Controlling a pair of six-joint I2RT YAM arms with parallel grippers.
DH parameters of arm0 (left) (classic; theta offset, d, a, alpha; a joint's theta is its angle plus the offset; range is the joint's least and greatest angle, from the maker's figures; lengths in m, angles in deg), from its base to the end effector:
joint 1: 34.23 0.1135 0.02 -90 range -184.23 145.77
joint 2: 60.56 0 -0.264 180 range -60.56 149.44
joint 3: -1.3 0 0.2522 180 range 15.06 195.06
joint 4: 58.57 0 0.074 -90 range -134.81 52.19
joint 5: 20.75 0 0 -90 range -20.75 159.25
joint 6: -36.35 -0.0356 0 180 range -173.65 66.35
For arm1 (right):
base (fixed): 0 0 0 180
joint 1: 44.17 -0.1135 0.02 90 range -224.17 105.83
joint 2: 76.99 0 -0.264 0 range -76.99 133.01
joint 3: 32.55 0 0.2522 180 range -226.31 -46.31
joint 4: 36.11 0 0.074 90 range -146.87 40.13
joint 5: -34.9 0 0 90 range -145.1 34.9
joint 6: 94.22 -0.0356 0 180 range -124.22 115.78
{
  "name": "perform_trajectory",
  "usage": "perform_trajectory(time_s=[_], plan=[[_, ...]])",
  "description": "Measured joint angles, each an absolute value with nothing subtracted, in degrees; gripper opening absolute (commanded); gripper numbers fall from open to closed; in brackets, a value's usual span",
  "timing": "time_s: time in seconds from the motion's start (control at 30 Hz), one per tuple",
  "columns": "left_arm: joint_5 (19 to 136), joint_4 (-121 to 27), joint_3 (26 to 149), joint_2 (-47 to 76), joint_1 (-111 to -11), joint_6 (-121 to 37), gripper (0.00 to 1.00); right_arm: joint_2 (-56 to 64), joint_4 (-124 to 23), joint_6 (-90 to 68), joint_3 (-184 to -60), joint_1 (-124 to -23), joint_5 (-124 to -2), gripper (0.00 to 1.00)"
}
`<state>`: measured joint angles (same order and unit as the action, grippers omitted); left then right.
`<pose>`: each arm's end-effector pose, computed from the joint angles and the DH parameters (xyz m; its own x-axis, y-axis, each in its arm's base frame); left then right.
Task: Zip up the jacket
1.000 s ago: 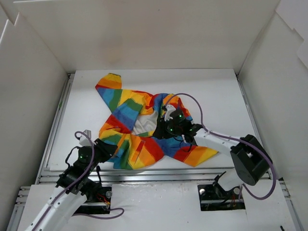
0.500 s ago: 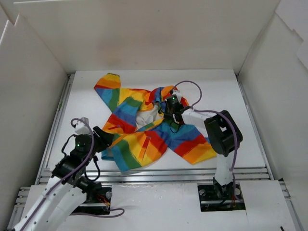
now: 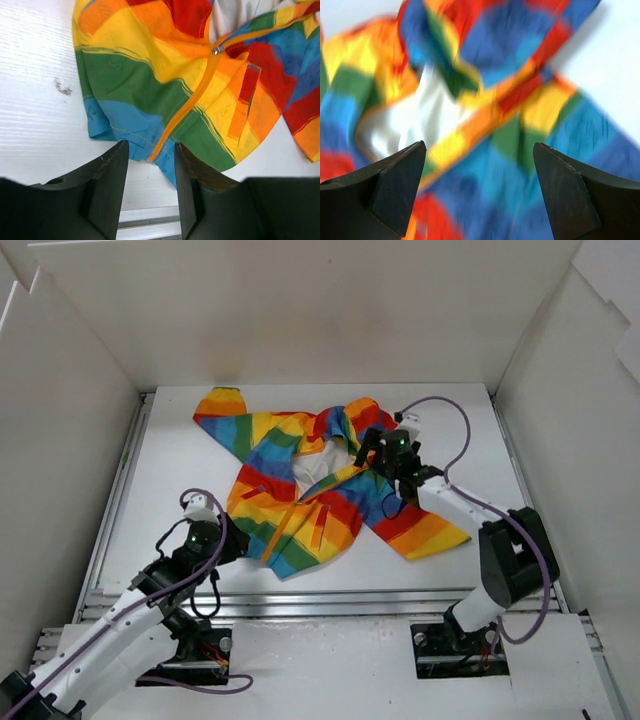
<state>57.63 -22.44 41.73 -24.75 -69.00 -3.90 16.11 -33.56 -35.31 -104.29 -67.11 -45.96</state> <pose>0.1274 -0.0797 0.2314 -0.5961 -0.4963 -0.6312 -0.0579 0.8106 -0.5827 0.3452 0.1400 0.2501 -0.3815 0.3921 -0.8371 -0.0576 0.8937 0.4449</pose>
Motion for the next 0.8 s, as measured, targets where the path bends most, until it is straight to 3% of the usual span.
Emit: perform_trajectory(time_s=[0.13, 0.2, 0.23, 0.3, 0.5, 0.63, 0.8], plan=[[54.51, -23.33, 43.09, -19.63, -73.78, -4.22, 0.29, 8.78, -33.84, -34.81, -95.57, -74.69, -47.81, 0.0], [52.12, -23.6, 45.38, -16.7, -76.78, -5.21, 0.42, 9.42, -34.21, -35.22, -94.13, -78.8, -49.69, 0.01], [51.25, -23.9, 46.85, -15.61, -77.91, -5.62, 0.47, 10.09, -34.26, -35.27, -93.47, -80.68, -50.26, 0.2], [50.73, -25.47, 50.11, -12.86, -78.85, -6.26, 0.55, 11.84, -34.19, -35.68, -91.92, -83.31, -50.68, 0.38], [50.99, -34.55, 55.53, 3.14, -78.68, -7.0, 0.56, 13.68, -33.1, -37.26, -86.02, -84.49, -50.33, 0.41], [51.45, -37.67, 55.55, 16.7, -78.4, -8.07, 0.57, 12.22, -29.21, -39.46, -82.63, -85.36, -49.65, 0.37], [54.0, -40.29, 55.88, 24.08, -77.65, -10.17, 0.55, 7.34, -24.31, -44.08, -75.7, -88.53, -49.74, 0.38]])
